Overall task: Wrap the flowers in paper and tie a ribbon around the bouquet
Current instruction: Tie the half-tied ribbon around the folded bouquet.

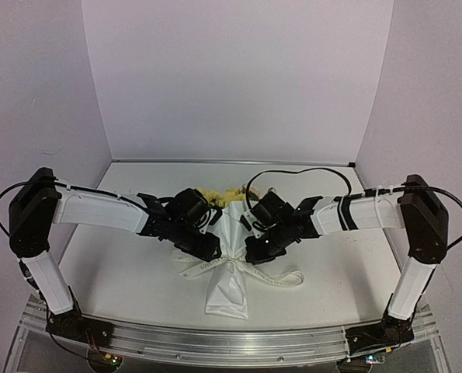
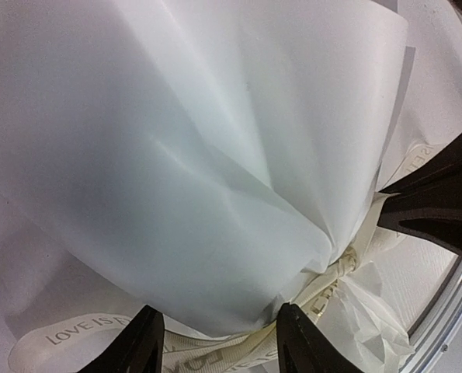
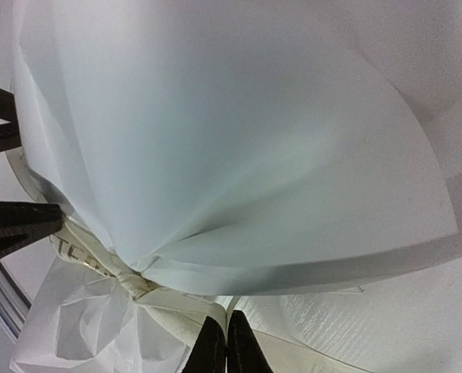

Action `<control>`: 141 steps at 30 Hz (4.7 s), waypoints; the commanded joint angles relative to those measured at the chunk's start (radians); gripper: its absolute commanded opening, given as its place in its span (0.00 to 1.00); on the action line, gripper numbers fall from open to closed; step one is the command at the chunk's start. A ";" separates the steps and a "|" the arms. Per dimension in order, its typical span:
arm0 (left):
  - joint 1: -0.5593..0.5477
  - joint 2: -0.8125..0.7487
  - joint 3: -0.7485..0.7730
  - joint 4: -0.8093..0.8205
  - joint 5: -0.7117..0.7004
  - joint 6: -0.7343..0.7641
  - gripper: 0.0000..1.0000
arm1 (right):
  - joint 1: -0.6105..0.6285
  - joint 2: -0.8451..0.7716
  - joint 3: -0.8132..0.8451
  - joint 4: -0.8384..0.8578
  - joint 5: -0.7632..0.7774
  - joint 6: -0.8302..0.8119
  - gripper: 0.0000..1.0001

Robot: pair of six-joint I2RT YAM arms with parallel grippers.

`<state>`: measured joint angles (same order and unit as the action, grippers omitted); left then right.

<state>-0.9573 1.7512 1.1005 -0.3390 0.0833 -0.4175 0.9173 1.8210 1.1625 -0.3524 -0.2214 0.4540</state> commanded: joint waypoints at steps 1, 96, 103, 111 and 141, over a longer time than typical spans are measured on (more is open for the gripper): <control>-0.035 -0.041 0.054 -0.077 -0.137 0.018 0.52 | -0.001 -0.056 -0.008 -0.006 0.020 0.025 0.00; -0.021 -0.096 -0.282 0.315 0.012 0.179 0.12 | -0.017 -0.042 -0.041 0.054 0.001 0.222 0.00; -0.020 -0.128 -0.319 0.285 -0.069 0.110 0.00 | -0.023 -0.066 -0.081 0.024 0.072 0.223 0.00; -0.011 -0.173 -0.383 0.268 -0.098 0.046 0.00 | -0.032 -0.097 -0.131 0.024 0.103 0.227 0.00; -0.003 -0.330 -0.302 0.181 -0.118 0.040 0.45 | -0.011 -0.115 -0.154 0.049 0.133 0.304 0.00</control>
<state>-0.9653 1.5299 0.6937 -0.1163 0.0202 -0.3944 0.9023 1.7150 0.9871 -0.3116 -0.0939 0.7386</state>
